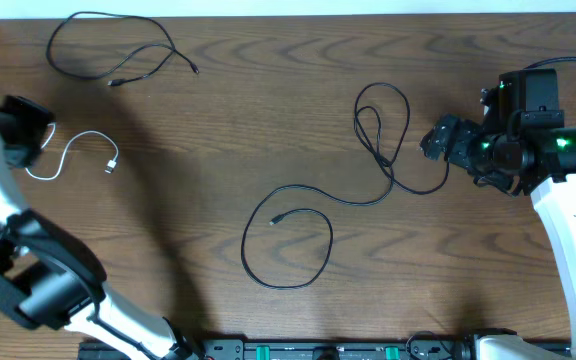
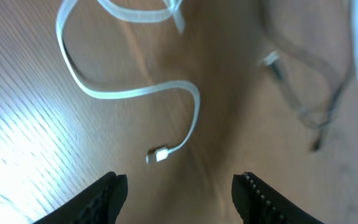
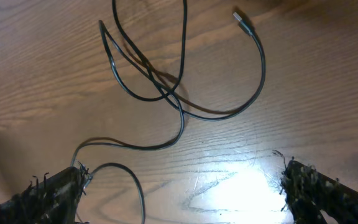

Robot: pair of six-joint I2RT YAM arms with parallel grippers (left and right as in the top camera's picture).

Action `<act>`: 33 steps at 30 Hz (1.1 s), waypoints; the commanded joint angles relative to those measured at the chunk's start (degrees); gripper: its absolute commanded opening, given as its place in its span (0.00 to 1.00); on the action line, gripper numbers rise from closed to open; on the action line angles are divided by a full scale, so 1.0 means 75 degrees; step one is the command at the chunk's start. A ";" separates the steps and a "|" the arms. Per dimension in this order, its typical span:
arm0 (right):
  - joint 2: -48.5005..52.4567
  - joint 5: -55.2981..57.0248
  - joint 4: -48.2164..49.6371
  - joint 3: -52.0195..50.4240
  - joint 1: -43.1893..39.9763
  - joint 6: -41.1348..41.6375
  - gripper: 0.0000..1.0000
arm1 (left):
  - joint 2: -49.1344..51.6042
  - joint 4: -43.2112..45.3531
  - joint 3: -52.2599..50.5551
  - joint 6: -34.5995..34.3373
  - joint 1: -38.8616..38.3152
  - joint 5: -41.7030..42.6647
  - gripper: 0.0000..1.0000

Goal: Untangle cables

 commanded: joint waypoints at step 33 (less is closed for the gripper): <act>0.0006 -0.0277 -0.0219 0.0012 0.0038 0.0137 0.99 | 0.2366 0.0868 -0.0385 0.1416 -0.1373 0.0478 0.63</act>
